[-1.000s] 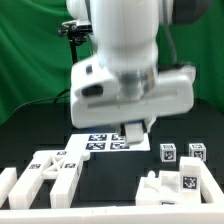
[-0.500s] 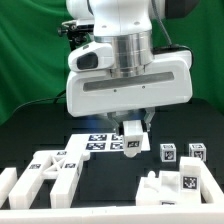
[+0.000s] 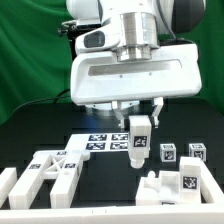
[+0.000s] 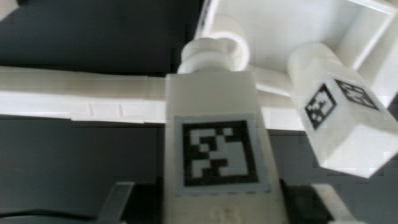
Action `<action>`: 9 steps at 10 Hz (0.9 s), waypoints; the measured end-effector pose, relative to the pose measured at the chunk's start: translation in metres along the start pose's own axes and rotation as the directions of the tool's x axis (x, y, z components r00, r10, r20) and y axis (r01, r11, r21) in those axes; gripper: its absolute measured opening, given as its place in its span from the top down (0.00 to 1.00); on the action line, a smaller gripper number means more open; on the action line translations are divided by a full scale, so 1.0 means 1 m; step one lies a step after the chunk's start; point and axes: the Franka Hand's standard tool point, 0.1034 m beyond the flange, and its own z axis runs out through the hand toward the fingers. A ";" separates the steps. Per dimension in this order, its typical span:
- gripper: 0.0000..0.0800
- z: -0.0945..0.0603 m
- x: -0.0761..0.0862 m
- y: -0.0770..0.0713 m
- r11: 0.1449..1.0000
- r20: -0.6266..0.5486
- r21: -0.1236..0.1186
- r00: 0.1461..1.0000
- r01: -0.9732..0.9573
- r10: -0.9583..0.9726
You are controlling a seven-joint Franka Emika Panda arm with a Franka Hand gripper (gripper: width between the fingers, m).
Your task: Assemble chair
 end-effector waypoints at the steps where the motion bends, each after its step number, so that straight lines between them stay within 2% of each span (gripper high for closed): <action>1: 0.64 -0.002 0.006 0.006 0.999 -0.082 -0.031 0.997 0.011 -0.013; 2: 0.64 0.002 0.000 0.006 1.000 -0.068 -0.030 0.998 0.007 -0.009; 3: 0.64 0.005 0.000 0.002 1.000 -0.017 -0.007 1.000 0.001 -0.001; 4: 0.64 0.005 0.010 0.005 1.000 -0.022 -0.003 1.000 0.004 -0.004; 6: 0.64 0.012 0.013 0.010 1.000 -0.039 -0.001 0.999 -0.003 0.003; 7: 0.64 0.015 0.015 0.010 1.000 -0.067 -0.008 0.998 -0.003 0.002; 9: 0.64 0.023 0.012 0.004 1.000 -0.074 -0.007 0.997 -0.005 0.004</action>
Offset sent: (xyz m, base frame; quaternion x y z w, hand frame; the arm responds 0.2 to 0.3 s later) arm 0.0231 0.0271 0.0011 0.1100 -0.0261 0.0539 0.9921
